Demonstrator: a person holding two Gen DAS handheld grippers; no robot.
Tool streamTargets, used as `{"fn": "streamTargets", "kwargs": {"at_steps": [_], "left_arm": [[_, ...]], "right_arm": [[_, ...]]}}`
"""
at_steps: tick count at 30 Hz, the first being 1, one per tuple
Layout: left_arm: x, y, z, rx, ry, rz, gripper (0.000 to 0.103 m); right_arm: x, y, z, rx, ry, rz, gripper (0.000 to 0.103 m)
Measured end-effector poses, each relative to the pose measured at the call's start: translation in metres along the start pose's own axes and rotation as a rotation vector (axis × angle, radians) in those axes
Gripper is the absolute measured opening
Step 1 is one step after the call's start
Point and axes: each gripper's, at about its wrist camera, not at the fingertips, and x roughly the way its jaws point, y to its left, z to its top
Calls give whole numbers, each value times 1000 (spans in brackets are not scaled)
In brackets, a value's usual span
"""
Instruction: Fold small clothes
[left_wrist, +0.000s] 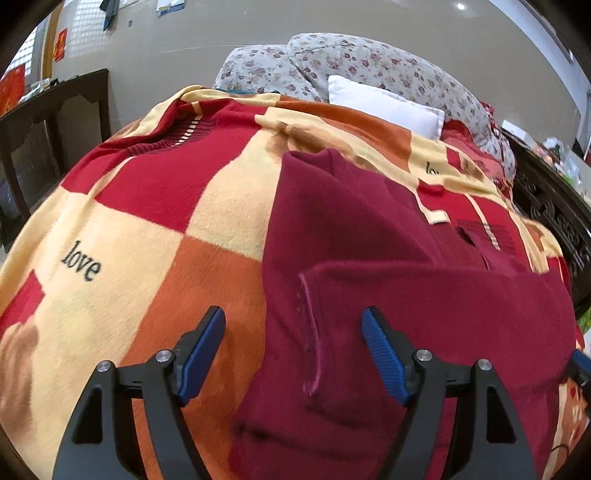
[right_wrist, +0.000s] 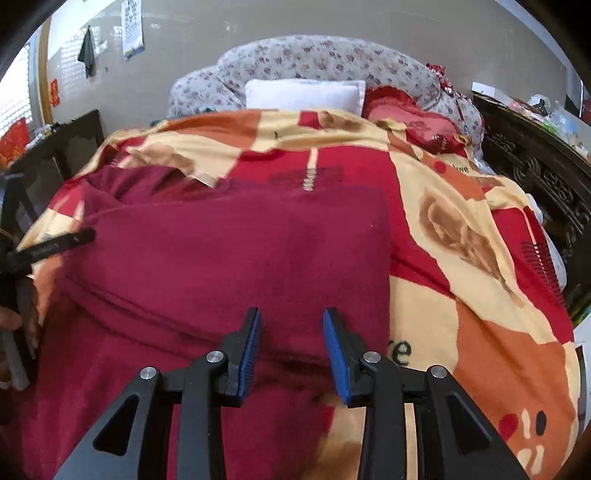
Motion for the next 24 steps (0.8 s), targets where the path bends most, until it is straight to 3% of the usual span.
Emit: {"fn": "streamTargets", "kwargs": {"at_steps": [4,8,14,19,24], "left_arm": [[-17,-2,-11,9,18,-26,85],[-27,-5,-23,23,24,-30,91],[-14,-2,-38,28,85,7,92],[-41,0,-47,35,55,5,92],[-72,2,-59,66,28,-4,92]], "right_arm": [[-26,-1,-10,31,-11,28,56],[-28,-8,-16,84,-10,55,56],[3,-23,-19,146,65,9,56],[-34,-20,-29,146,36,65,56],[-77,-10,-49,129,36,144,69]]}}
